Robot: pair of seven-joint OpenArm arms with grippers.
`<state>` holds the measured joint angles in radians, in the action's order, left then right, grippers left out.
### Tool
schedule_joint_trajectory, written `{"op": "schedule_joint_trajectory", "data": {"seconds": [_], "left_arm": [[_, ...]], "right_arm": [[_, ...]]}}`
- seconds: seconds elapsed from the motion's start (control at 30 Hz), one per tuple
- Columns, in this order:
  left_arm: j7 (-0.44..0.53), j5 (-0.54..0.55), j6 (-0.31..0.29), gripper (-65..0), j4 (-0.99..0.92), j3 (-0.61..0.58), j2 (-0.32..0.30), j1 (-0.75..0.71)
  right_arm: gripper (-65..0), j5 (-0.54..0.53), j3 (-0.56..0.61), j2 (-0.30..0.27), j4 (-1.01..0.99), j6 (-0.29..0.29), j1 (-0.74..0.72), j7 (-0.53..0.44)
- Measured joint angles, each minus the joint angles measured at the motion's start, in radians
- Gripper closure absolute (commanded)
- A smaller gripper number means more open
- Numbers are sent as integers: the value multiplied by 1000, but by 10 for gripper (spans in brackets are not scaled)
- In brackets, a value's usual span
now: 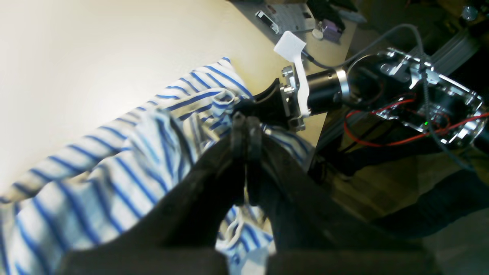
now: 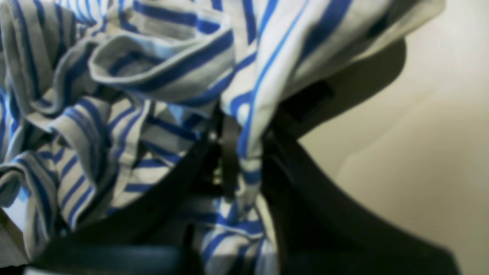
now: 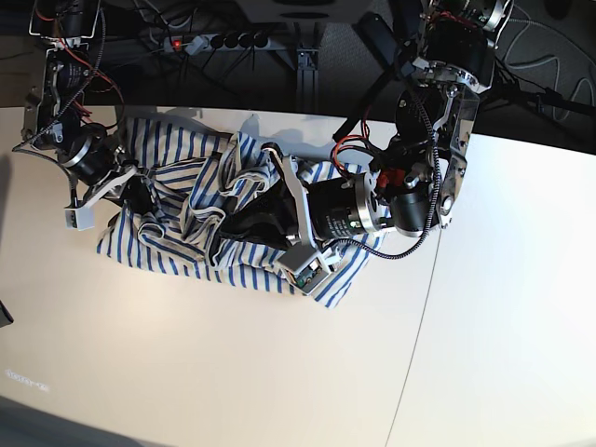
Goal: Fold the T-shirt properly
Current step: 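Release the folded end with the right gripper and regrasp the bundle, then lift the striped bundle with both grippers and fold it over again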
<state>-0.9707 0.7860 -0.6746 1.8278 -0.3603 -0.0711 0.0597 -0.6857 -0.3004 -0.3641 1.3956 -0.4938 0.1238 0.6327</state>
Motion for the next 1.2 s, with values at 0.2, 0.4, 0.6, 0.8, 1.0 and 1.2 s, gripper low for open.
{"op": "schedule_joint_trajectory", "data": {"seconds": [0.2,0.4,0.6,0.8,1.0,1.2], "left_arm": [[-2,-27,0,0,0,-1,-7,23],[23,-150,-2,0,-62,17,-49,21],[101,-205,-3,0,-182,166,-81,19],[116,-237,-3,0,-271,340,-81,38],[217,-341,-4,0,-511,379,-79,43],[280,-288,-14,0,-614,373,-76,56]], "right_arm": [[0,25,-50,-41,-2,0,0,12],[0,-78,-56,-68,6,0,-6,39],[0,-133,-56,-68,99,0,-34,122],[0,-142,-56,-68,235,0,-38,147],[0,-158,-54,-68,331,0,-37,158],[0,-106,36,-71,428,0,-39,153]]}}
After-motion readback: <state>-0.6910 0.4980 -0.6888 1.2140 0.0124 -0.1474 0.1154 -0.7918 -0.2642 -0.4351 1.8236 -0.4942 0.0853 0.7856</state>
